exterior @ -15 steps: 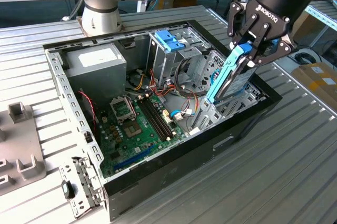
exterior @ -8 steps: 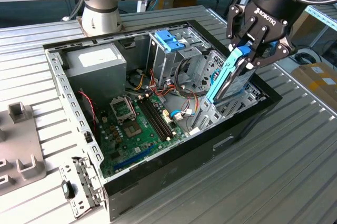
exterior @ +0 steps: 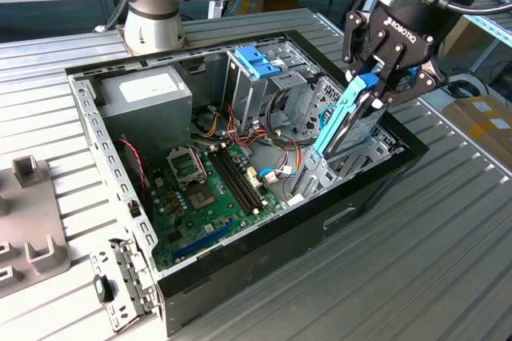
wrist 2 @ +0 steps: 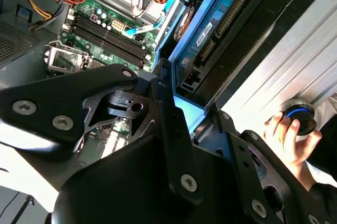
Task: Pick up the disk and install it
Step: 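Insert the disk into the insertion slot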
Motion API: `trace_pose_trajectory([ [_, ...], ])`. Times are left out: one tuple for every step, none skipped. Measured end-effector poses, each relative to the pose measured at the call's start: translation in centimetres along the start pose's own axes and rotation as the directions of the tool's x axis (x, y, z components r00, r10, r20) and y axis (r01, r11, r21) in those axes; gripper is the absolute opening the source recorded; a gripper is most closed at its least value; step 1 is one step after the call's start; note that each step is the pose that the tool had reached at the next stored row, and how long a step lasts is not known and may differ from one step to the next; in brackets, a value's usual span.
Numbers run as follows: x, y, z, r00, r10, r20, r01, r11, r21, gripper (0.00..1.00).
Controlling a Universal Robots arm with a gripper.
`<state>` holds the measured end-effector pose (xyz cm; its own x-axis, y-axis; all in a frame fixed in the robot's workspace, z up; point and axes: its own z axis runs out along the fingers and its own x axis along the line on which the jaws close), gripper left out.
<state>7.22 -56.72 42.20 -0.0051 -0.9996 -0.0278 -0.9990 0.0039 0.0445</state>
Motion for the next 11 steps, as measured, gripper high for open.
trace_pose_trajectory([
  [0.00, 0.00, 0.03, 1.0000, 0.000, 0.0000, 0.000, 1.0000, 0.0000, 0.37],
  [0.00, 0.00, 0.06, 1.0000, 0.000, 0.0000, 0.000, 1.0000, -0.0002, 0.37],
  [0.01, 0.00, 0.09, 1.0000, 0.000, 0.0000, 0.000, 1.0000, -0.0001, 0.37],
  [0.01, 0.00, 0.13, 1.0000, 0.000, 0.0000, 0.000, 1.0000, -0.0001, 0.37],
  [0.01, -0.01, 0.15, 1.0000, 0.000, 0.0000, 0.000, 1.0000, -0.0001, 0.37],
  [0.01, -0.01, 0.19, 1.0000, 0.000, 0.0000, 0.000, 1.0000, -0.0001, 0.37],
  [0.01, -0.01, 0.22, 1.0000, 0.000, 0.0001, 0.000, 1.0000, -0.0001, 0.37],
  [0.01, -0.01, 0.26, 1.0000, 0.000, 0.0001, 0.000, 1.0000, -0.0001, 0.37],
  [0.01, -0.01, 0.30, 1.0000, 0.000, 0.0001, 0.000, 1.0000, -0.0001, 0.37],
  [0.01, -0.01, 0.32, 1.0000, 0.000, 0.0001, 0.000, 1.0000, -0.0001, 0.37],
  [0.01, -0.01, 0.36, 1.0000, 0.000, 0.0000, 0.000, 1.0000, -0.0001, 0.37],
])
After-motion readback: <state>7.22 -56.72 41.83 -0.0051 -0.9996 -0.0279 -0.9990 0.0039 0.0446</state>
